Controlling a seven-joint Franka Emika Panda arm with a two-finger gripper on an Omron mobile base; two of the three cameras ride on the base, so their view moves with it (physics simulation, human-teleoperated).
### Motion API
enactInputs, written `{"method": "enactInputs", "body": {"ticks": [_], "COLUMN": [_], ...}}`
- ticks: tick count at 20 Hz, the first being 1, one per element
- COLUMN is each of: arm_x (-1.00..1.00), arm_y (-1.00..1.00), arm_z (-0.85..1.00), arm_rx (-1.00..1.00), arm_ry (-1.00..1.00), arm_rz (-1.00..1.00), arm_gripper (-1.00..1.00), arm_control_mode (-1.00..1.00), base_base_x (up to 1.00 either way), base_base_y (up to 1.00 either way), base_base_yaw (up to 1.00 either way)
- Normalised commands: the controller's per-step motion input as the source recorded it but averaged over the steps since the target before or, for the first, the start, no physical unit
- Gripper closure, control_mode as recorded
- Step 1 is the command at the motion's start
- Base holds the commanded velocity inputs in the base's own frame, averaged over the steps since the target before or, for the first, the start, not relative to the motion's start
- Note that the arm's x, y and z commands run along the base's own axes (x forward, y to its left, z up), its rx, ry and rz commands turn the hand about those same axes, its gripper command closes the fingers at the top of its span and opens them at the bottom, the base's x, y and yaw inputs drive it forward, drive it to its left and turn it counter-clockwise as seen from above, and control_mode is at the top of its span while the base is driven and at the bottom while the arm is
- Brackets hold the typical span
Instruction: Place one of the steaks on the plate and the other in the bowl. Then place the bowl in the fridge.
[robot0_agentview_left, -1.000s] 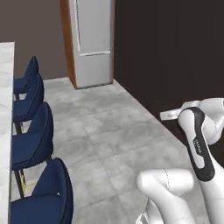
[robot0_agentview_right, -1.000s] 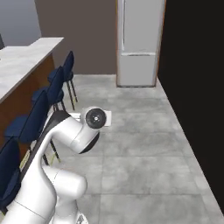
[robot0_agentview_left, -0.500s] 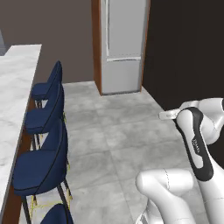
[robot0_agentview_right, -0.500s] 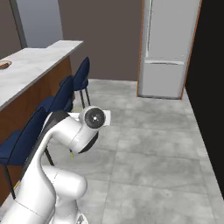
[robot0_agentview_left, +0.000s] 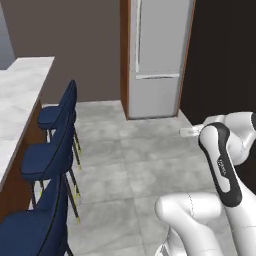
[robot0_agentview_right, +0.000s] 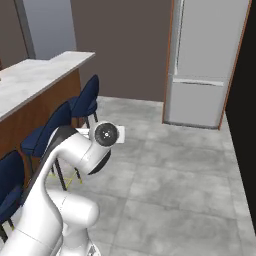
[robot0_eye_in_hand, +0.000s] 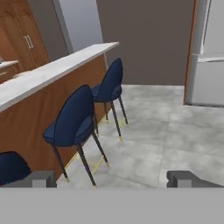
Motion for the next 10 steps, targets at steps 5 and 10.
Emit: {"method": "enactInputs", "body": {"ticks": [5, 10], "arm_x": [0.00, 0.00], "arm_y": [0.00, 0.00], "arm_z": [0.00, 0.00], "arm_rx": [0.00, 0.00], "arm_ry": [0.00, 0.00], "arm_rz": [0.00, 0.00], "arm_gripper": [-1.00, -1.00], "arm_control_mode": [1.00, 1.00], "base_base_x": [1.00, 1.00], "base_base_y": [-0.65, -0.50], "base_base_yaw": [0.05, 0.01]}}
